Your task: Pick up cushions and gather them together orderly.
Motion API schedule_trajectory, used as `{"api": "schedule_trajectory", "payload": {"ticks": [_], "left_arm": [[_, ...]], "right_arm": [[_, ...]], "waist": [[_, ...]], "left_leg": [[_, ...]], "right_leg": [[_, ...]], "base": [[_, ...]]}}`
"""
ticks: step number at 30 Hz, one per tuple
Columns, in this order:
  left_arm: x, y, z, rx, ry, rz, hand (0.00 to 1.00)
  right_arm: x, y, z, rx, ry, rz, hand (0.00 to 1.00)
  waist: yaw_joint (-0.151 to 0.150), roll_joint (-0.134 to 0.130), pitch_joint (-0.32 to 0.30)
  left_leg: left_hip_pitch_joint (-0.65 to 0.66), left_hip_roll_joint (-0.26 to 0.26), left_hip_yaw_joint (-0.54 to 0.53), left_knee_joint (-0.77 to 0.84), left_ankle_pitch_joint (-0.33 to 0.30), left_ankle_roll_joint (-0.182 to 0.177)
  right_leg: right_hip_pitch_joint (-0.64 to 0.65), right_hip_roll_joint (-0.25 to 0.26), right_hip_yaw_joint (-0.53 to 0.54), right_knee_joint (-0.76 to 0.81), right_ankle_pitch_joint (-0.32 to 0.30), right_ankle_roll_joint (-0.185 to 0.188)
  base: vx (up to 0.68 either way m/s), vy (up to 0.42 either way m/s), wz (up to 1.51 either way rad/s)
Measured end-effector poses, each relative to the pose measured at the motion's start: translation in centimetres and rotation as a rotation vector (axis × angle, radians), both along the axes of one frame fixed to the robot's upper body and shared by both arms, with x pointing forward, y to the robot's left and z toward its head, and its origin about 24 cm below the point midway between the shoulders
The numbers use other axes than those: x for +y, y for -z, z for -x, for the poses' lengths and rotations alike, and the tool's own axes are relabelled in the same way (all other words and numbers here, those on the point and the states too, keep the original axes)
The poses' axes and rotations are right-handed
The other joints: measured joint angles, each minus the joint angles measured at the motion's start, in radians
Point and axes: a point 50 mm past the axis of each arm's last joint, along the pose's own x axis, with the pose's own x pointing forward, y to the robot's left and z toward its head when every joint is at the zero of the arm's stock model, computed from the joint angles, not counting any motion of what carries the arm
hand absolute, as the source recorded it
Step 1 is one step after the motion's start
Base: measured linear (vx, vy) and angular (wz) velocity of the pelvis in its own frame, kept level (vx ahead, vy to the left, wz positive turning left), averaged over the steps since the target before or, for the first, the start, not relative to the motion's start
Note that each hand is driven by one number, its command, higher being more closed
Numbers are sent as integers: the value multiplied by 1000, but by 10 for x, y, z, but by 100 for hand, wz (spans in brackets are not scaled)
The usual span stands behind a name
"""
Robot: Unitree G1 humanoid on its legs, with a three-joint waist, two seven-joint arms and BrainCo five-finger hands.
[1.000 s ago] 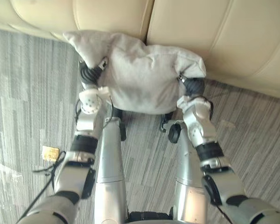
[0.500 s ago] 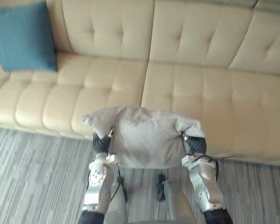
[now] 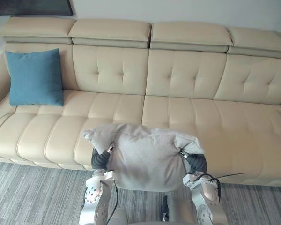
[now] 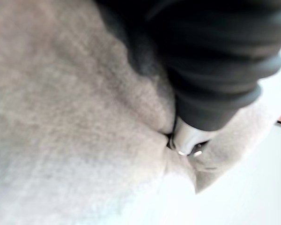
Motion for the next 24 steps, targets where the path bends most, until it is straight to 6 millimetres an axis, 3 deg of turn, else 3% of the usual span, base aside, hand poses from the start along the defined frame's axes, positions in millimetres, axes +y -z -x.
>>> {"api": "schedule_trajectory", "payload": {"ticks": [1,2,3,4,5,6,8,9,10,12,13,15,17,18,19,21,23,24], "left_arm": [[0,0,-2,-2,5,-4,100],[-2,1,-3,3,9,-2,100],[-8,5,-4,21,28,8,100],[-11,4,-5,19,40,3,100],[-12,4,-5,18,46,5,100],[-19,4,-5,20,63,15,100],[-25,5,-4,25,87,24,100],[-28,8,-2,37,94,28,100],[-28,10,-1,46,95,31,100],[-27,19,7,83,97,37,100],[-27,20,8,88,96,37,100],[-28,21,9,98,98,39,100],[-28,22,9,103,101,38,100],[-29,22,9,105,103,40,100],[-29,21,8,102,110,28,100],[-26,18,6,91,117,2,100],[-20,17,7,83,112,-22,100],[-18,16,7,80,107,-26,100]], "right_arm": [[-1,0,0,-2,0,2,100],[-2,0,0,0,2,4,100],[-9,0,0,6,14,26,100],[-12,0,1,5,27,26,100],[-13,0,1,7,34,24,100],[-18,3,5,21,57,26,100],[-23,5,11,37,82,31,100],[-27,7,15,49,94,36,100],[-27,8,17,53,95,39,100],[-27,8,19,56,85,47,100],[-27,7,19,55,84,48,100],[-27,7,19,57,89,49,100],[-27,8,19,62,97,50,100],[-27,7,19,63,104,52,100],[-26,7,19,66,118,51,100],[-23,7,19,65,125,53,100],[-18,6,16,57,115,48,100],[-16,5,14,53,108,50,100]], "waist": [[-3,-13,-8],[-6,-5,-7],[-2,35,-10],[-7,42,-13],[-10,43,-14],[-11,47,-29],[-20,55,-41],[-21,56,-42],[-18,57,-42],[4,62,-46],[7,62,-47],[22,63,-49],[27,64,-50],[26,67,-52],[20,60,-62],[13,27,-67],[20,11,-78],[20,12,-82]], "left_leg": [[7,-3,-11,-8,-5,-15],[12,2,-24,-10,-12,-29],[30,16,-71,-44,-14,-34],[66,11,-115,-73,21,-63],[70,13,-127,-74,35,-80],[69,25,-166,-51,45,-82],[14,45,-215,96,48,-89],[-78,46,-237,325,108,-126],[-115,48,-236,422,154,-130],[-234,71,-156,672,169,-100],[-255,76,-128,683,160,-84],[-297,94,-20,564,118,-27],[-279,82,19,340,119,-19],[-254,63,25,213,139,-9],[-176,20,4,9,213,-26],[-143,-15,9,-43,228,-15],[-91,-19,25,-97,230,-12],[-72,-16,28,-115,232,-11]], "right_leg": [[16,21,42,-131,47,-15],[32,37,51,-137,91,-58],[43,71,43,-119,59,-68],[33,73,25,-69,5,-89],[33,73,16,-52,-9,-94],[46,80,-9,-28,-44,-120],[100,93,-56,-53,-83,-128],[161,107,-78,-89,-85,-148],[193,114,-87,-107,-90,-159],[295,130,-89,-170,-102,-189],[313,131,-89,-186,-101,-189],[377,128,-80,-235,-99,-188],[409,120,-80,-243,-99,-187],[420,119,-79,-238,-100,-185],[426,102,-49,-210,-124,-143],[429,76,-11,-199,-127,-115],[425,73,29,-161,-108,-84],[414,71,45,-162,-129,-84]], "base": [[268,-223,10],[292,-216,6],[372,-227,3],[311,-169,2],[341,-199,21],[370,-214,36],[396,-212,54],[268,-114,52],[409,-136,39],[305,-38,-2],[319,-1,-8],[347,31,-12],[279,81,-8],[415,203,5],[295,161,17],[258,125,23],[228,111,-8],[220,80,-27]]}}
